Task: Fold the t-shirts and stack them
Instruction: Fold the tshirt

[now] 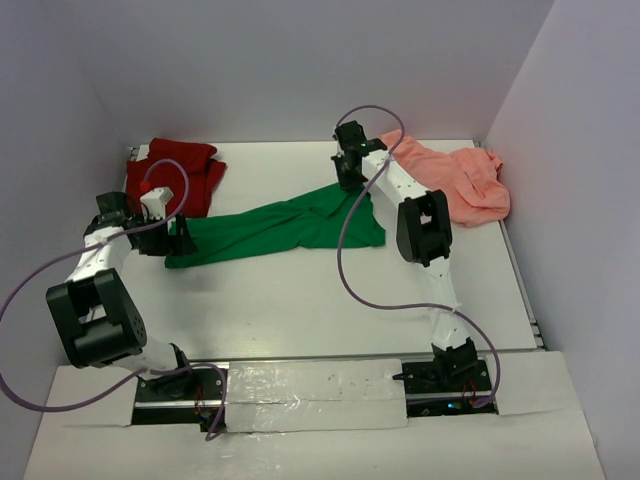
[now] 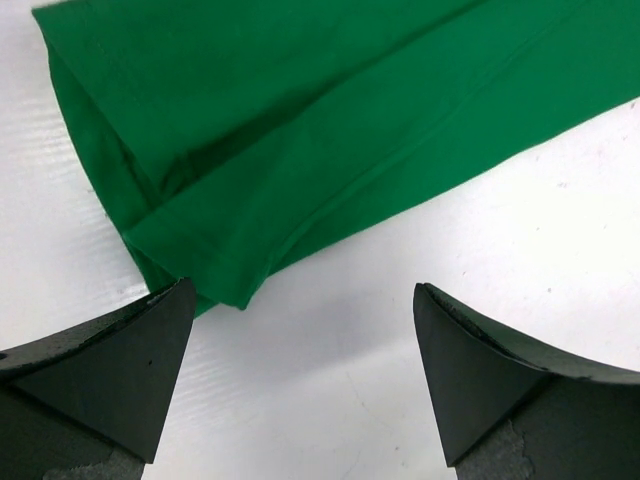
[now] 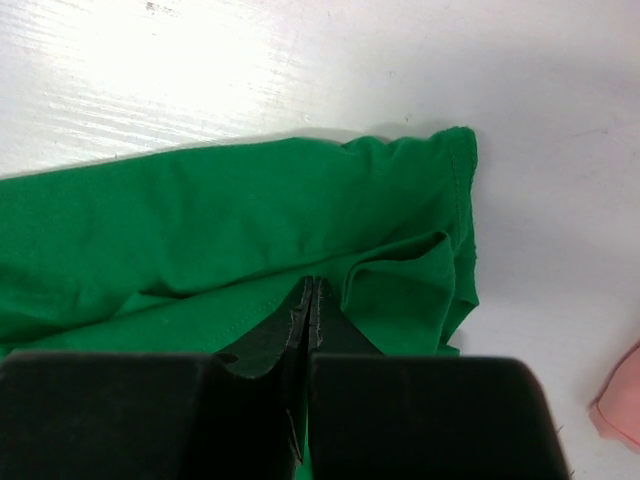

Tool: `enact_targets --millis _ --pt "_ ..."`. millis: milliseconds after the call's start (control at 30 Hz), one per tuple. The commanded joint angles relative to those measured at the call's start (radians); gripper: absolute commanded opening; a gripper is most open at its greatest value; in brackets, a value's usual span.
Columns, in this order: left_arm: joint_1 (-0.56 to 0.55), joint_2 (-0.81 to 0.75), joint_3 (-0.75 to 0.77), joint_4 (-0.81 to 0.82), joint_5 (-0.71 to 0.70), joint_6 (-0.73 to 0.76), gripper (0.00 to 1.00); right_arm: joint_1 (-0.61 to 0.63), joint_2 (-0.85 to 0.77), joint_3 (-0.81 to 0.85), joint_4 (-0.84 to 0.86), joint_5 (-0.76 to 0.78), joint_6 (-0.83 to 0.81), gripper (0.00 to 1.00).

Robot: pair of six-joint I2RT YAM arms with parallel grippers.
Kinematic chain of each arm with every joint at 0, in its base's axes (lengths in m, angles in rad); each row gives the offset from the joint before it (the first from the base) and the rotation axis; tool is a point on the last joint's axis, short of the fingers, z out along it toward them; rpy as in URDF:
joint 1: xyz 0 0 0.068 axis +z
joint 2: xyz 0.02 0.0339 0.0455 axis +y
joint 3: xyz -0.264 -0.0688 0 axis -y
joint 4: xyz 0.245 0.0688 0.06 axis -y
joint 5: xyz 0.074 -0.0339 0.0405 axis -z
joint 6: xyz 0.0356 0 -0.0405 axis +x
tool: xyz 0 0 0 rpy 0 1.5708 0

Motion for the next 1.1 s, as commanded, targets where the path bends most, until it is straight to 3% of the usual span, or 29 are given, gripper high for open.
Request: enact_targets --millis 0,167,433,633,1067 --pt "0.007 0.026 0.065 -0.109 -0.081 0.062 0.99 0.009 -0.044 0.024 0.007 -0.001 -0.012 0.0" --pt "0.015 0.028 0.037 -0.135 -0.174 0.085 0.96 0.009 -0.049 0.024 0.004 -0.015 -0.016 0.0" --pt "0.018 0.045 0.016 -0.091 -0.135 0.105 0.94 0.011 -0.09 -0.019 0.013 -0.095 -0.026 0.0" --pt "0.016 0.131 0.028 -0.069 -0.086 0.103 0.84 0.016 -0.106 -0.041 0.02 -0.095 -0.032 0.0" --pt "0.016 0.152 0.037 -0.008 -0.054 0.076 0.75 0.025 -0.092 -0.051 0.024 -0.113 -0.037 0.0"
